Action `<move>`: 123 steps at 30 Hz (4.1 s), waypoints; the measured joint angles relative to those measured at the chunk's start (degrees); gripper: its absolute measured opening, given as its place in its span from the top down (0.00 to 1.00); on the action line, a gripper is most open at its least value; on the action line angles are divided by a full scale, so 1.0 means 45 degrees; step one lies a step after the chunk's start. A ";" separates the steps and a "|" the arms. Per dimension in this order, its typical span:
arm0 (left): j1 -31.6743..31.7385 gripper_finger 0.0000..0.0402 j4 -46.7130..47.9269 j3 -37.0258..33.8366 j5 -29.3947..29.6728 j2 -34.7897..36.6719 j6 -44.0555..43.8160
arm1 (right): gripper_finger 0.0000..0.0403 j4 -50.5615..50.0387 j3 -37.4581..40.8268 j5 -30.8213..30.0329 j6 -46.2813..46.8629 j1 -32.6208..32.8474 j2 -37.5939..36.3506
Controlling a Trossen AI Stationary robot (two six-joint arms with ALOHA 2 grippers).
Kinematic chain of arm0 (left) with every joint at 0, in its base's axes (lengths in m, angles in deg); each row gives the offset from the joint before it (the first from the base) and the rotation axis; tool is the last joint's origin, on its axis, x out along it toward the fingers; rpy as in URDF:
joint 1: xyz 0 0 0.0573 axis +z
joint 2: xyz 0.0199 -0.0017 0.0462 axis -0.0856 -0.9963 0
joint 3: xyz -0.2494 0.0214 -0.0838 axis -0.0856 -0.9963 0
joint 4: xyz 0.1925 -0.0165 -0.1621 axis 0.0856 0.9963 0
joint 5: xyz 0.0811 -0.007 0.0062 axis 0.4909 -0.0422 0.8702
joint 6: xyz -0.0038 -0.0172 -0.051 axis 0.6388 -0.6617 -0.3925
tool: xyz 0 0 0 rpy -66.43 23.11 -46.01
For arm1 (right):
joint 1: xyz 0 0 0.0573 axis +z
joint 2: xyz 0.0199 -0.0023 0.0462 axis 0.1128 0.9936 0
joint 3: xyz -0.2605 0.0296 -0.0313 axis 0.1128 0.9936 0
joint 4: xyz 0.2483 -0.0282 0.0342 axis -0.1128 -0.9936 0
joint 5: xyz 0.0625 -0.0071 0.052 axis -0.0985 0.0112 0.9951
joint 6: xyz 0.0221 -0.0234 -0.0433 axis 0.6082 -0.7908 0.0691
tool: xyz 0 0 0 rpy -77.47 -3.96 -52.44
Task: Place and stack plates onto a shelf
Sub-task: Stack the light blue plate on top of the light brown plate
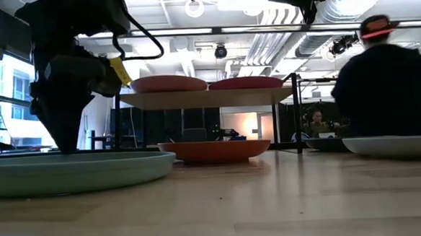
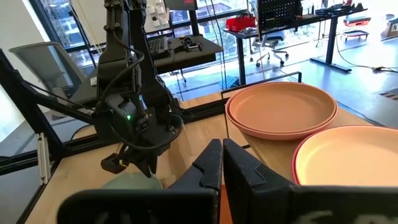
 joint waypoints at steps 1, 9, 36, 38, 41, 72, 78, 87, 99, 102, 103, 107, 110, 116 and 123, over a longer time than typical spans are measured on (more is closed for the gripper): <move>0.0049 0.82 0.0039 0.0000 -0.0004 0.0158 0.0173 | 1.00 0.0000 0.0000 0.0000 0.0010 0.0000 0.0000; 0.0385 0.70 0.0072 0.0005 -0.0423 0.2935 0.4235 | 1.00 -0.0005 0.0000 0.0000 0.0034 0.0000 0.0000; -0.3680 0.54 0.0564 -0.0058 -0.0362 0.0596 1.8690 | 1.00 -0.0093 0.0000 -0.1524 0.0952 0.0000 -0.0005; -0.3892 0.55 0.0184 -0.0058 -0.0314 0.0170 1.8602 | 1.00 -0.0166 0.0000 -0.1541 0.0952 0.0000 -0.0005; -0.4073 0.56 -0.0468 -0.0058 0.0173 -0.0239 1.8392 | 1.00 -0.0168 0.0000 -0.1549 0.0952 0.0000 -0.0005; -0.3947 0.99 -0.1561 0.0474 0.0317 -0.1395 1.7218 | 1.00 -0.0674 0.0000 -0.1535 0.1190 0.0000 -0.0005; -0.3684 0.99 -0.0982 0.0725 0.0200 -0.1390 1.6762 | 1.00 -0.0675 0.0000 -0.1535 0.1190 0.0000 -0.0005; -0.3574 1.00 -0.0704 0.0729 -0.0220 -0.1211 1.6553 | 1.00 -0.0677 0.0000 -0.1535 0.1190 0.0000 -0.0005; -0.3237 1.00 0.1849 0.2644 0.0358 0.1092 1.5169 | 1.00 -0.0797 0.0000 -0.1530 0.1190 0.0000 -0.0005; -0.2978 1.00 0.2679 0.3558 0.0865 0.1450 1.4983 | 1.00 -0.0798 0.0000 -0.1530 0.1186 0.0000 0.0000; -0.2888 1.00 0.2986 0.3913 0.1002 0.1503 1.4974 | 1.00 -0.0797 0.0000 -0.1530 0.1185 0.0003 -0.0005; -0.2491 1.00 0.4145 0.5514 0.1534 0.1505 1.5008 | 1.00 -0.0801 0.0000 -0.1530 0.1188 0.0000 -0.0003; -0.2147 1.00 0.4754 0.6669 0.1776 0.1381 1.5444 | 1.00 -0.0804 0.0000 -0.1530 0.1190 0.0000 -0.0005; -0.1327 1.00 0.5997 0.8697 0.3251 0.1044 1.6130 | 1.00 -0.0805 0.0000 -0.1530 0.1190 0.0004 -0.0005; -0.0067 1.00 0.6745 1.0312 0.3750 0.0313 1.6163 | 1.00 -0.0801 0.0000 -0.1530 0.1322 0.0004 -0.0005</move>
